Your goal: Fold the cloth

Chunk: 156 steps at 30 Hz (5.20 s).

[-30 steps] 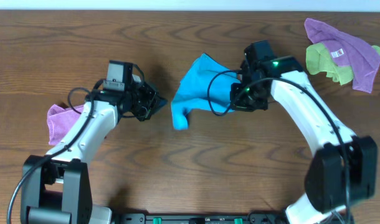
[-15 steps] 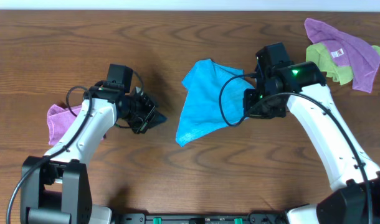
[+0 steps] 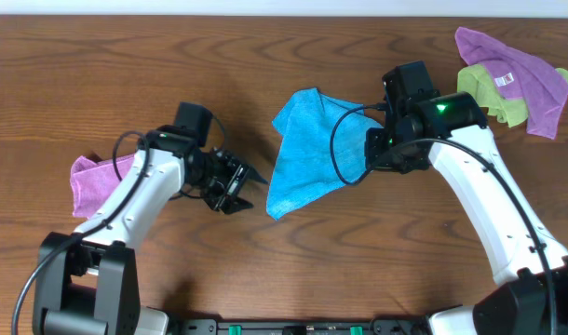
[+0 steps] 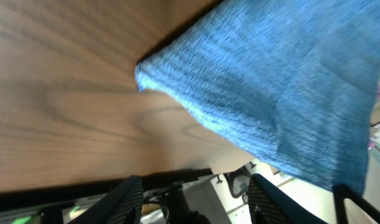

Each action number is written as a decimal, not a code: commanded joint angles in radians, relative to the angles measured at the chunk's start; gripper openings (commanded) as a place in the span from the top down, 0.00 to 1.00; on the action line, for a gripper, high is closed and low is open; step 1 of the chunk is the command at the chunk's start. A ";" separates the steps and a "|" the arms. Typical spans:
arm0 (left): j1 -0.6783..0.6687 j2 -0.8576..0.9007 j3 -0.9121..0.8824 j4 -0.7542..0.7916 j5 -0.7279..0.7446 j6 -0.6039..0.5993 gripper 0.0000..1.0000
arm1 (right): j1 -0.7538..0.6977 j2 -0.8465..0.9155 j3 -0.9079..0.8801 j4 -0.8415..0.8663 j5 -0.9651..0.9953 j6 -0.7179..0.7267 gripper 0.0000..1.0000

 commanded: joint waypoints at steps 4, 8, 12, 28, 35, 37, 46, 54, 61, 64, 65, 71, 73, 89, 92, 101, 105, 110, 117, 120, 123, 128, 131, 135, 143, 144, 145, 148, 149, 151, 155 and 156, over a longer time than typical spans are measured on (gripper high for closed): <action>-0.060 0.005 -0.124 0.084 -0.012 -0.098 0.44 | 0.005 -0.007 -0.005 0.005 0.016 0.018 0.99; -0.107 0.005 -0.184 0.187 -0.019 -0.167 0.44 | 0.005 -0.007 -0.005 0.007 0.015 0.018 0.99; -0.167 0.005 -0.199 0.262 -0.076 -0.239 0.43 | 0.006 -0.007 -0.005 0.007 0.007 0.018 0.99; -0.280 0.005 -0.199 0.334 -0.270 -0.186 0.51 | 0.006 -0.007 -0.005 0.007 -0.008 0.017 0.99; -0.280 0.005 -0.199 0.352 -0.322 0.097 0.48 | 0.006 -0.007 -0.005 0.008 -0.019 0.017 0.99; -0.280 0.005 -0.199 0.352 -0.354 0.135 0.47 | 0.006 -0.007 -0.005 0.008 -0.022 0.017 0.99; -0.281 0.005 -0.199 0.396 -0.450 0.001 0.47 | 0.006 -0.007 -0.005 0.007 -0.041 0.013 0.99; -0.324 0.011 -0.199 0.441 -0.492 -0.028 0.45 | 0.006 -0.007 -0.005 0.010 -0.042 0.013 0.99; -0.346 0.012 -0.199 0.454 -0.531 -0.050 0.41 | 0.006 -0.007 -0.005 0.014 -0.049 0.013 0.99; -0.349 0.023 -0.199 0.455 -0.536 -0.051 0.41 | 0.006 -0.007 -0.005 0.014 -0.058 0.013 0.99; -0.350 0.030 -0.199 0.457 -0.535 -0.051 0.41 | 0.006 -0.007 -0.005 0.014 -0.060 0.014 0.99; -0.350 0.096 -0.199 0.490 -0.485 -0.080 0.42 | 0.006 -0.007 -0.005 0.014 -0.068 0.013 0.99; -0.350 0.109 -0.199 0.512 -0.456 -0.091 0.46 | 0.006 -0.007 -0.005 0.014 -0.068 0.013 0.99; -0.280 0.112 -0.175 0.510 -0.348 -0.037 0.94 | 0.006 -0.007 -0.005 0.014 -0.058 0.013 0.99; -0.220 0.112 -0.126 0.436 -0.289 0.028 0.94 | 0.006 -0.007 -0.005 0.013 -0.043 0.014 0.99; -0.054 0.112 0.176 -0.016 -0.280 0.329 0.94 | 0.009 -0.007 -0.005 -0.003 0.004 0.014 0.99; -0.048 0.112 0.293 -0.154 -0.281 0.395 0.94 | 0.044 -0.007 -0.005 -0.011 0.001 0.015 0.99; -0.048 0.112 0.383 -0.247 -0.281 0.433 0.94 | 0.121 -0.007 -0.005 -0.012 0.001 0.046 0.99; -0.047 0.074 0.481 -0.383 -0.295 0.492 0.94 | 0.203 -0.021 -0.005 -0.036 0.014 0.131 0.99; -0.045 0.028 0.492 -0.409 -0.307 0.495 0.94 | 0.211 -0.059 -0.005 -0.058 0.050 0.156 0.99; -0.035 -0.029 0.492 -0.434 -0.312 0.494 0.94 | 0.208 -0.134 -0.005 -0.084 0.066 0.164 0.99; -0.035 -0.077 0.492 -0.493 -0.348 0.507 0.94 | 0.209 -0.229 -0.005 -0.102 0.069 0.164 0.99; -0.035 -0.078 0.491 -0.514 -0.352 0.525 0.94 | 0.209 -0.239 -0.005 -0.114 0.077 0.163 0.99; -0.035 -0.077 0.491 -0.517 -0.369 0.533 0.94 | 0.209 -0.236 -0.005 -0.130 0.095 0.163 0.99; -0.035 -0.077 0.491 -0.574 -0.369 0.562 0.94 | 0.209 -0.236 -0.005 -0.173 0.095 0.162 0.99; -0.035 -0.077 0.491 -0.581 -0.375 0.563 0.94 | 0.209 -0.236 -0.005 -0.174 0.095 0.162 0.99; -0.035 -0.077 0.491 -0.583 -0.375 0.565 0.94 | 0.209 -0.236 -0.005 -0.175 0.095 0.162 0.99; -0.035 -0.077 0.491 -0.592 -0.372 0.565 0.94 | 0.209 -0.237 -0.005 -0.190 0.089 0.163 0.99; -0.035 -0.077 0.491 -0.598 -0.369 0.565 0.94 | 0.209 -0.237 -0.005 -0.197 0.085 0.163 0.99; -0.035 -0.078 0.491 -0.617 -0.351 0.576 0.94 | 0.209 -0.245 -0.005 -0.227 0.083 0.163 0.99; -0.035 -0.080 0.491 -0.648 -0.314 0.584 0.94 | 0.209 -0.280 -0.005 -0.277 0.083 0.167 0.99; -0.035 -0.084 0.491 -0.655 -0.314 0.584 0.94 | 0.209 -0.293 -0.005 -0.291 0.083 0.175 0.99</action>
